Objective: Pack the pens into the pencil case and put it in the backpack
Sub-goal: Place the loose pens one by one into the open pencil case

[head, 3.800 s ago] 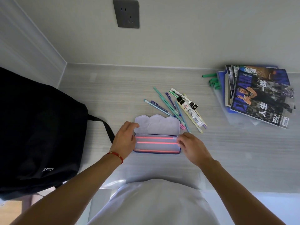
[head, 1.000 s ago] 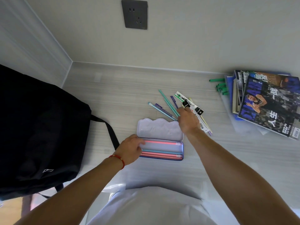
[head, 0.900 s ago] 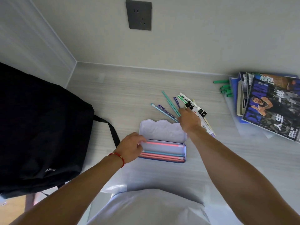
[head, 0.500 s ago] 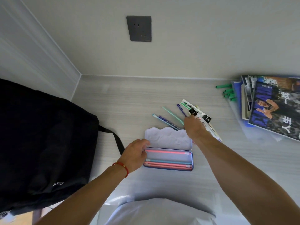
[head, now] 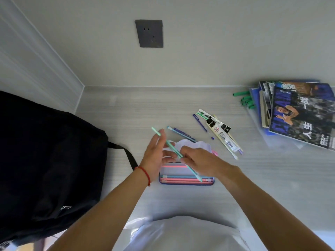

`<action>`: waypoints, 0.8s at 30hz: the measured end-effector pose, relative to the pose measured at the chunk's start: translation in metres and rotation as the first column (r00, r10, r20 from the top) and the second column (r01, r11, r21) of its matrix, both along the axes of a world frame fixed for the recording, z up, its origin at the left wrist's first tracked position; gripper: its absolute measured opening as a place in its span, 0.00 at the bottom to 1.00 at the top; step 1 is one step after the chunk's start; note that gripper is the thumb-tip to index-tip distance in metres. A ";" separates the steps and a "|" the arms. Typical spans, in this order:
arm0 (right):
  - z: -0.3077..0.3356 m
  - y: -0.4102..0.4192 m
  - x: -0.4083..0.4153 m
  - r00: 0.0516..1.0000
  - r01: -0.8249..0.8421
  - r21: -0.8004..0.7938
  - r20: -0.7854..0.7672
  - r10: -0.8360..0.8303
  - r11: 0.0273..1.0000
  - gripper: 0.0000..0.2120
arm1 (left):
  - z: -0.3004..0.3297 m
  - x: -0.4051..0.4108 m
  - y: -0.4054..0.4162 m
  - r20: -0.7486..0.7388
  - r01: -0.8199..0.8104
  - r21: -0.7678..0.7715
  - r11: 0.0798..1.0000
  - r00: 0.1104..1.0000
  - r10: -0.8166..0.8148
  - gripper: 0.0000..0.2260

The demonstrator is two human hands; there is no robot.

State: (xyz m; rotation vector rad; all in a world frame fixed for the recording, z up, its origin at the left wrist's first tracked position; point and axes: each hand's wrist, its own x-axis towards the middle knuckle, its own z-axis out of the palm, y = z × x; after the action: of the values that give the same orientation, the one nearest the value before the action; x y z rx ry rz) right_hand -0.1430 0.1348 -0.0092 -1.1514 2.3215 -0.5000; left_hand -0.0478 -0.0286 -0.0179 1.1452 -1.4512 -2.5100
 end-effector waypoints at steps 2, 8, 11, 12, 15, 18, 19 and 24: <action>-0.009 0.006 0.006 0.990 0.062 -0.003 0.130 -0.061 0.998 0.07 | -0.002 0.001 -0.013 0.012 -0.037 -0.010 0.999 0.999 0.037 0.12; -0.022 0.035 0.003 0.976 0.142 0.043 0.162 -0.147 0.989 0.10 | -0.020 0.018 -0.011 0.035 -0.103 0.103 0.989 0.994 0.100 0.12; -0.029 0.052 -0.003 0.941 0.240 0.094 0.220 -0.256 0.966 0.12 | -0.028 0.024 -0.002 0.044 -0.134 0.153 0.979 0.991 0.129 0.11; -0.031 0.057 -0.004 0.903 0.321 0.068 0.278 -0.327 0.945 0.12 | -0.029 0.025 0.002 0.048 -0.101 0.149 0.984 0.994 0.094 0.11; -0.035 0.070 -0.005 0.838 0.440 0.031 0.346 -0.422 0.898 0.12 | -0.029 0.026 0.005 0.069 0.009 0.141 0.990 0.997 -0.019 0.14; -0.038 0.082 -0.005 0.763 0.500 0.025 0.461 -0.454 0.866 0.10 | -0.030 0.029 -0.001 0.109 0.010 0.209 0.978 0.994 -0.033 0.19; -0.039 0.085 -0.005 0.747 0.513 0.015 0.486 -0.454 0.859 0.10 | -0.032 0.030 -0.003 0.117 0.013 0.199 0.980 0.992 -0.037 0.18; -0.048 0.088 0.000 0.702 0.588 -0.023 0.512 -0.495 0.809 0.05 | -0.048 0.040 -0.001 0.147 0.193 -0.149 0.970 0.974 -0.172 0.11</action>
State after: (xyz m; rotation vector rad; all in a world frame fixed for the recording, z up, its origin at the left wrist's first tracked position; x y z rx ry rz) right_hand -0.1434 0.2224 -0.0574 -0.2952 2.1463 -1.1052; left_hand -0.0082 -0.0294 -0.0657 1.2228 -1.8379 -2.4100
